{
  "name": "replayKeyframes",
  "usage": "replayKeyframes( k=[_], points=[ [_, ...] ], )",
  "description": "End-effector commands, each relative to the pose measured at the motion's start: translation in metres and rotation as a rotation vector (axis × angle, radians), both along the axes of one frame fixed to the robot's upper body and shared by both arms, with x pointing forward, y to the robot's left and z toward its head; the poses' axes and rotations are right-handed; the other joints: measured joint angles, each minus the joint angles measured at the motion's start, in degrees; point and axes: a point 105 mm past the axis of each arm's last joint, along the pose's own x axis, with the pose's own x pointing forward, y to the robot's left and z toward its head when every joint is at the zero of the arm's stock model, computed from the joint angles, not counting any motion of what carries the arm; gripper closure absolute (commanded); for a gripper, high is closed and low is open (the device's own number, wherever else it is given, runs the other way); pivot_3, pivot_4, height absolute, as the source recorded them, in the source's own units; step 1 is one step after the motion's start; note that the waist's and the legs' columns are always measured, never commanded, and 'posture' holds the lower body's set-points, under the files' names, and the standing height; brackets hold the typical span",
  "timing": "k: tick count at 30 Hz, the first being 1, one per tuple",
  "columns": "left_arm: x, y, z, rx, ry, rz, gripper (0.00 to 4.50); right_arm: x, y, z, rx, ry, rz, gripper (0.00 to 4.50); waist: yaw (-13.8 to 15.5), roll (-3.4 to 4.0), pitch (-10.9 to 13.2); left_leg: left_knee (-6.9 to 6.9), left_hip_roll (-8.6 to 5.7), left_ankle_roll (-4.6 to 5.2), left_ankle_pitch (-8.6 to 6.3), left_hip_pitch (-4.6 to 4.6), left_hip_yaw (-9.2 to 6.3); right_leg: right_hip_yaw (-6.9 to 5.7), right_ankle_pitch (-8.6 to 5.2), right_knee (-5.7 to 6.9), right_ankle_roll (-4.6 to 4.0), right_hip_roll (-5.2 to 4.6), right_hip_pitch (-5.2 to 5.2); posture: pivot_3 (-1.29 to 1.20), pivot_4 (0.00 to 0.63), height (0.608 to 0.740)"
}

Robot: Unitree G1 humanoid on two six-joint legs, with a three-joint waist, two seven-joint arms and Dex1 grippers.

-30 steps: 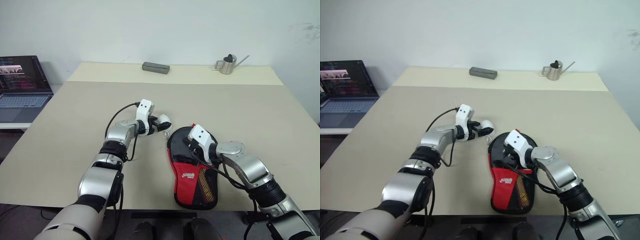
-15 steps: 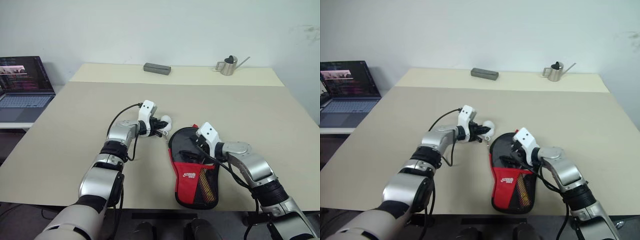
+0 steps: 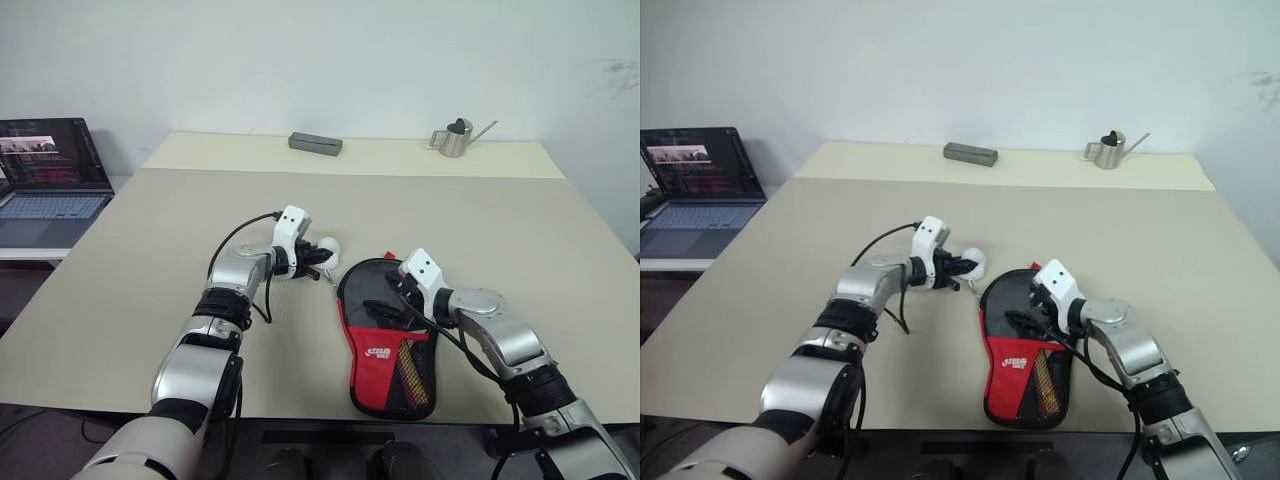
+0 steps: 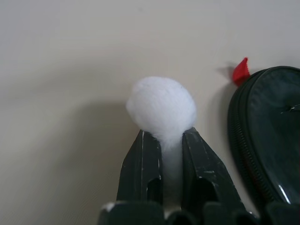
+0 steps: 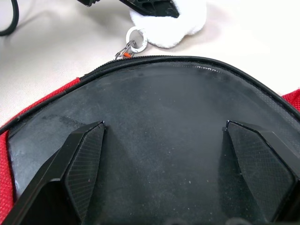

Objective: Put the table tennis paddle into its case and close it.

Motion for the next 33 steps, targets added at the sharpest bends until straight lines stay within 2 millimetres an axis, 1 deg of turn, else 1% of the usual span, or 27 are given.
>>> replayKeyframes(
  k=[1, 5, 10, 14, 16, 20, 24, 29, 33],
  points=[
    [0.004, -0.010, 0.022, -0.002, -0.076, -0.042, 4.35, -0.026, -0.002, -0.064, -0.103, 0.220, 0.015, 0.00, 0.0, -0.02, 0.0, -0.01, 0.00, 0.00, 0.00, 0.00, 0.00, 0.00, 0.00, 0.00, 0.00, 0.00, 0.00, 0.00, 0.150, 0.740],
    [0.006, -0.015, 0.027, 0.025, -0.102, -0.065, 4.35, -0.027, 0.004, -0.067, -0.093, 0.235, 0.027, 0.00, -0.2, -0.08, -0.1, -0.03, 0.04, 0.00, 0.00, 0.05, 0.01, 0.03, -0.01, 0.00, -0.01, 0.06, 0.00, 0.00, 0.150, 0.740],
    [0.010, -0.020, 0.033, 0.063, -0.136, -0.083, 4.35, -0.024, 0.014, -0.063, -0.070, 0.237, 0.049, 0.00, -0.8, -0.08, -0.2, -0.07, 0.09, -0.01, -0.01, 0.13, 0.01, 0.08, -0.03, 0.02, 0.03, 0.15, 0.00, 0.00, 0.150, 0.740],
    [0.016, -0.020, 0.038, 0.089, -0.162, -0.066, 4.35, -0.025, 0.016, -0.061, -0.065, 0.247, 0.068, 0.00, -1.2, -0.08, -0.2, -0.08, 0.09, -0.01, -0.01, 0.14, 0.01, 0.08, -0.07, 0.02, 0.10, 0.16, 0.00, 0.00, 0.150, 0.740],
    [0.020, -0.016, 0.039, 0.114, -0.174, -0.049, 4.35, -0.028, 0.016, -0.062, -0.071, 0.256, 0.088, 0.00, -1.2, -0.08, -0.2, -0.08, 0.09, -0.01, -0.01, 0.13, 0.01, 0.08, -0.07, 0.02, 0.10, 0.16, 0.00, 0.00, 0.150, 0.740],
    [0.025, -0.008, 0.031, 0.166, -0.179, -0.015, 4.35, -0.032, 0.016, -0.061, -0.069, 0.270, 0.102, 0.00, -1.1, -0.09, -0.2, -0.08, 0.08, -0.01, -0.01, 0.12, 0.01, 0.07, -0.14, 0.01, 0.22, 0.14, 0.00, 0.00, 0.150, 0.740],
    [0.027, -0.008, 0.022, 0.190, -0.172, 0.011, 4.36, -0.035, 0.016, -0.062, -0.074, 0.280, 0.117, 0.00, -1.0, -0.10, -0.2, -0.08, 0.07, -0.01, -0.01, 0.11, 0.00, 0.05, -0.17, 0.01, 0.26, 0.13, 0.00, 0.00, 0.150, 0.740],
    [0.027, -0.019, 0.011, 0.238, -0.185, 0.006, 4.36, -0.034, 0.016, -0.060, -0.076, 0.279, 0.121, 0.00, -0.9, -0.12, -0.2, -0.08, 0.06, -0.02, -0.02, 0.11, -0.01, 0.03, -0.17, 0.01, 0.28, 0.11, 0.02, 0.00, 0.150, 0.740],
    [0.031, -0.029, 0.016, 0.256, -0.228, 0.017, 4.36, -0.034, 0.016, -0.059, -0.076, 0.278, 0.120, 0.00, -0.7, -0.15, -0.2, -0.08, 0.05, -0.02, -0.02, 0.11, -0.01, 0.00, -0.18, 0.01, 0.29, 0.10, 0.04, 0.00, 0.150, 0.740]
  ],
)
